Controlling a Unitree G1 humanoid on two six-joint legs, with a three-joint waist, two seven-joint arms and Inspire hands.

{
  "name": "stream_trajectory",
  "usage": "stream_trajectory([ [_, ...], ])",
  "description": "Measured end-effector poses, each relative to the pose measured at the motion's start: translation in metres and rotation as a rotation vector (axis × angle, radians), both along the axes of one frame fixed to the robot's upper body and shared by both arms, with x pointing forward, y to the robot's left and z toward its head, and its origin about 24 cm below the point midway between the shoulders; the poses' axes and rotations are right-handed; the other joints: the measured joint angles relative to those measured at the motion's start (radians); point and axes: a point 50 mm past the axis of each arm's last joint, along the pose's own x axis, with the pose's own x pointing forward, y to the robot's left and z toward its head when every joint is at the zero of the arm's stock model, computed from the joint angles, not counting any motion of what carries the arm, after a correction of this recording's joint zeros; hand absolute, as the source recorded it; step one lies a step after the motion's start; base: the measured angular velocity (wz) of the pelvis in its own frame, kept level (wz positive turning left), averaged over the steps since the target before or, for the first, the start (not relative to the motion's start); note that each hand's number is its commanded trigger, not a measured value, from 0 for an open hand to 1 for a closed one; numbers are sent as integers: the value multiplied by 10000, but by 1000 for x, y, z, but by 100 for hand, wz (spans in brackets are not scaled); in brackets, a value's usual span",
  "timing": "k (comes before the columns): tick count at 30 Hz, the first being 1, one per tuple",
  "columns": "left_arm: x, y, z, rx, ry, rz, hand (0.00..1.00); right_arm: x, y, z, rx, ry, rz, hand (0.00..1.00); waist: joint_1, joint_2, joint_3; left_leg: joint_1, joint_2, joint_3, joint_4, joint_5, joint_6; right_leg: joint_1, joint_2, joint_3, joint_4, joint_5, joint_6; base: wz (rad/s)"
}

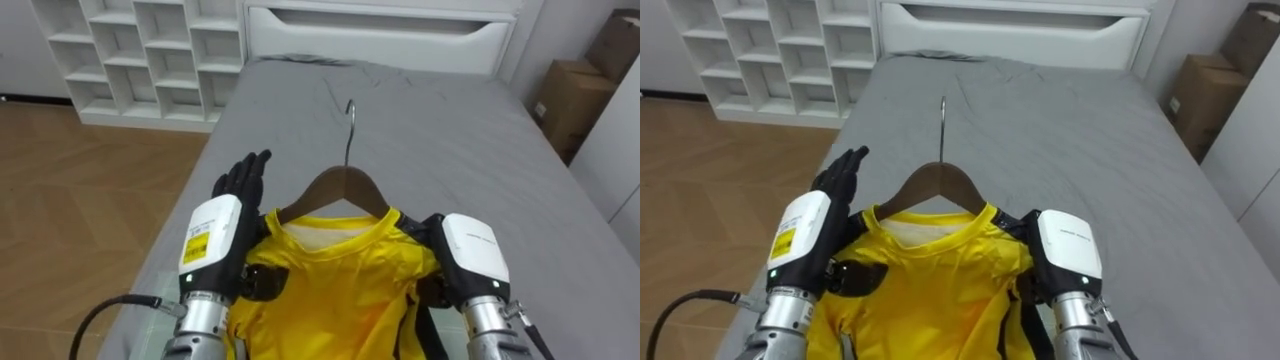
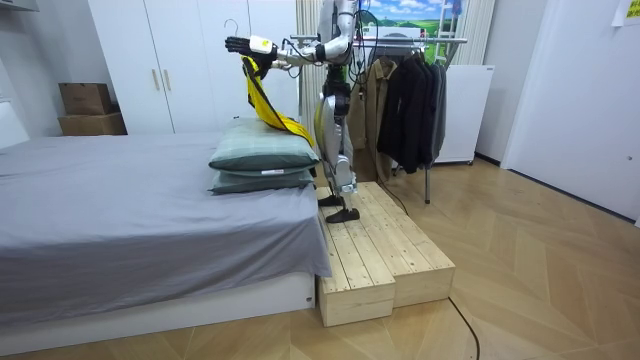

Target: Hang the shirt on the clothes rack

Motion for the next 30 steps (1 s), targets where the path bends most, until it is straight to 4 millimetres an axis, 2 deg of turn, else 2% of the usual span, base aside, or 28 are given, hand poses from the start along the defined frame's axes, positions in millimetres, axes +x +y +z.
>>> stream_trajectory([
  [7,2,15,3,-63,-145,630,0,1,0,5,-357,-256,192,100,131,-5,-8,100,13,22,63,0,-1,53,-26,30,33,0,0,0],
  [13,-6,26,-15,36,580,1056,0,0,-11,4,-652,-34,125,100,151,-32,-41,178,-4,-59,64,-3,-2,225,-37,-38,30,0,0,3],
  [17,-7,31,-24,114,977,1262,0,-3,-20,4,-528,-31,-221,100,79,-56,-57,171,-35,-170,74,-2,-2,305,-78,-187,12,-3,4,10],
  [24,-5,44,-22,-535,1028,1898,0,-5,-27,4,-438,-70,-451,100,-130,-102,-90,195,-81,-204,73,14,24,324,-82,-195,-10,-11,15,2],
  [30,-21,64,-34,-643,1410,2798,0,-13,-39,11,-151,-458,-869,100,-72,-145,-135,365,-59,5,-96,18,31,325,-13,33,-9,-22,33,-11],
])
